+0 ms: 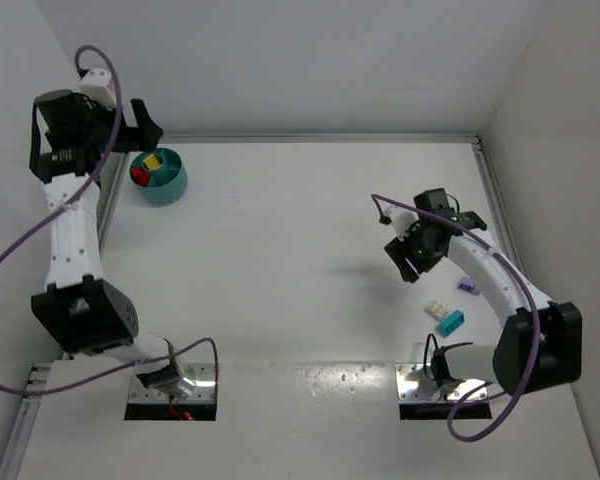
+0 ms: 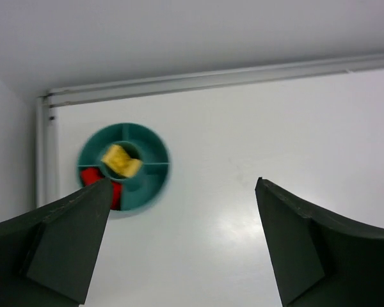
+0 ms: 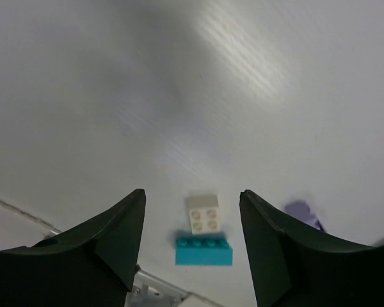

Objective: Sort the legos into containers by color

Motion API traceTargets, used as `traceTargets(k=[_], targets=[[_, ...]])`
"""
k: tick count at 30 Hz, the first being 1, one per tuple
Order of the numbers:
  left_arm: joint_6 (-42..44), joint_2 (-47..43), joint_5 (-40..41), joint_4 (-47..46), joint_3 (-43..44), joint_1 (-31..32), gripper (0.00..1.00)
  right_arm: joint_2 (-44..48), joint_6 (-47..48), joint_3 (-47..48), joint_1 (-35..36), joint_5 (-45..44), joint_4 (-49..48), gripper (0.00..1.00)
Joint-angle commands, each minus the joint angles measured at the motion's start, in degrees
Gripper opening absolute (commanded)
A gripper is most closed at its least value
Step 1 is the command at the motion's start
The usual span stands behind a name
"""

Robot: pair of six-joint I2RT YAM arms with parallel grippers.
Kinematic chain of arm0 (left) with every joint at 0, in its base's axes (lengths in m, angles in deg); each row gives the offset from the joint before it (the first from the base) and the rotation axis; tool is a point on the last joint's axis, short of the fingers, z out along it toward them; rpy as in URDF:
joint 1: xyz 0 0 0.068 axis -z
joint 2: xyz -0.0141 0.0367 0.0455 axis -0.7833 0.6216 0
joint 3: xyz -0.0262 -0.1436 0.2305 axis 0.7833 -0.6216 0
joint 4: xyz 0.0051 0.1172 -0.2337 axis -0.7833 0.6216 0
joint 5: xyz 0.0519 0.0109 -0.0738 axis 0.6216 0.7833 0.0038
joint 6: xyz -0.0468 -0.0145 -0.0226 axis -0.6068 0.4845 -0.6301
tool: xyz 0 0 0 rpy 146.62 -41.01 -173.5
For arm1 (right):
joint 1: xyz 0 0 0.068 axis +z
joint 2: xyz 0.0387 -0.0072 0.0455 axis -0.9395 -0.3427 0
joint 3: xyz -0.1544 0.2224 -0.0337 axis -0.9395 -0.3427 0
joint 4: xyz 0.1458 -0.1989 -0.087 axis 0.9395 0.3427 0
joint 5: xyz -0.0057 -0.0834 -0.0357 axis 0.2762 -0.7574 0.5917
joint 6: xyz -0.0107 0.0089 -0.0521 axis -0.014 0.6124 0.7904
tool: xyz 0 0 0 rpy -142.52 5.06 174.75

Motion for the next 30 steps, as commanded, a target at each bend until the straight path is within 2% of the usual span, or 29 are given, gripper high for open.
traceTargets(k=[1,3,8,11,12,16,19,23,25,30], targets=[[5.2,-6.8,-1.1,3.5,-10.4,3.1,1.00,7.6,4.3,-5.3,-4.2,-6.7,3.5,0.60],[5.2,-11.9,-3.6,3.5,-17.0,5.0,1.00,10.1,5.8,-6.9,-7.5,-8.2,4.4,0.60],[6.3,-18.3,-7.0,3.5,-24.2,8.8,1.00,13.4,12.5,-6.3,-14.7,-11.7,6.5,0.64],[10.8,-18.8,-16.0,7.5,-24.7,9.5,1.00,8.6,19.3,-0.4,-21.7,-10.4,8.3,0.67],[13.7,-18.8,-19.6,8.1,-24.7,9.5,1.00,4.1,20.7,3.9,-25.5,-9.6,9.4,0.67],[16.6,-18.3,-20.5,8.8,-25.4,11.6,1.00,-8.1,27.5,13.8,-32.8,-9.5,12.7,0.67],[16.6,-17.8,-21.1,7.4,-26.7,12.3,1.00,-16.0,27.5,19.4,-34.9,-9.5,17.1,0.68],[16.1,-16.5,-21.1,6.7,-28.9,12.3,1.00,-21.3,23.8,22.8,-35.4,-7.2,21.8,0.72],[15.5,-16.4,-21.1,4.5,-30.8,12.3,1.00,-21.3,23.8,22.8,-35.4,-5.8,23.1,0.72],[16.1,-13.8,-23.0,2.5,-32.0,12.8,1.00,-17.1,31.0,14.2,-33.8,-4.0,19.2,0.72]])
